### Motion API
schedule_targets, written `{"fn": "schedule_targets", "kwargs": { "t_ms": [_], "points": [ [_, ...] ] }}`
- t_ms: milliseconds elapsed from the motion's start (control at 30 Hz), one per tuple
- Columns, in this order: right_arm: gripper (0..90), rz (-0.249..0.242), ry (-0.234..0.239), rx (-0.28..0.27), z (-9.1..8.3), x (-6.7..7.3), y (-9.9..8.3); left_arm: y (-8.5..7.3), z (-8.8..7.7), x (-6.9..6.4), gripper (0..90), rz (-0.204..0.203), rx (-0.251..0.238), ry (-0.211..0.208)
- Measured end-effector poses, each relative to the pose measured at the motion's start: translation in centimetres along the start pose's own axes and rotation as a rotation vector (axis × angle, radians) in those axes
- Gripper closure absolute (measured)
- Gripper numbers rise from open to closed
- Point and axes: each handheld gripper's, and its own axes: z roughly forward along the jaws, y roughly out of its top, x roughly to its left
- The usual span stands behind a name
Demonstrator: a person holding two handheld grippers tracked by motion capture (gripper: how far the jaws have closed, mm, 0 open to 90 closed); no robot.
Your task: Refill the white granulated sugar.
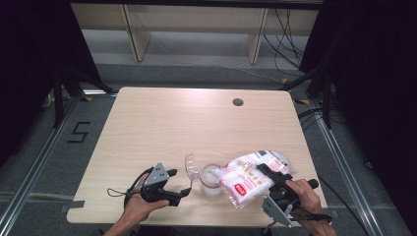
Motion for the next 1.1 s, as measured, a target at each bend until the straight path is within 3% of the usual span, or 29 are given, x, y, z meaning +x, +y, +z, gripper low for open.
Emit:
{"fn": "schedule_targets", "kwargs": {
  "t_ms": [33,67,100,167,200,233,267,300,367,500,700,900,1100],
  "points": [
    [85.3,0.049,0.011,-0.009,0.0,0.1,-0.1,0.0,0.0,0.0,16.9,0.001,0.0,0.0],
    [85.4,0.043,0.008,-0.014,0.0,-0.3,-0.1,0.0,0.0,0.0,16.9,0.001,-0.001,0.0],
    [85.4,0.112,0.034,-0.022,0.0,-0.1,-0.3,0.0,0.0,0.0,16.9,0.0,-0.001,0.0],
    [85.5,0.159,0.038,-0.041,0.1,-0.3,-0.5,0.0,0.0,0.0,16.8,-0.001,-0.001,0.0],
    [85.6,0.146,0.041,-0.05,0.1,-0.8,-0.6,0.0,0.0,0.0,16.9,-0.001,-0.003,-0.001],
    [85.6,0.243,0.05,-0.069,0.2,-0.5,-0.7,0.0,0.0,0.0,16.9,-0.001,-0.002,0.0],
    [85.8,0.232,0.045,-0.089,0.2,-1.0,-0.9,0.0,0.0,0.0,16.9,-0.001,-0.001,-0.001],
    [85.9,0.309,0.054,-0.094,0.1,-0.8,-1.0,0.0,0.0,0.0,16.9,0.001,-0.001,-0.001],
    [86.1,0.383,0.074,-0.112,0.2,-0.8,-1.2,0.0,0.0,0.0,16.9,-0.005,-0.005,-0.001],
    [86.8,0.451,0.091,-0.133,0.5,-1.0,-1.6,0.0,0.0,0.0,16.9,-0.007,-0.008,-0.001],
    [88.5,0.637,0.12,-0.186,1.1,-0.6,-2.6,0.0,0.0,-0.1,16.8,-0.008,-0.004,0.002],
    [88.8,0.726,0.14,-0.185,1.8,-0.4,-3.6,0.1,-0.1,0.0,16.9,-0.002,-0.005,0.005],
    [88.9,0.857,0.157,-0.211,2.3,-0.4,-4.7,0.0,0.0,0.0,16.8,-0.003,-0.005,0.002]
  ]
}}
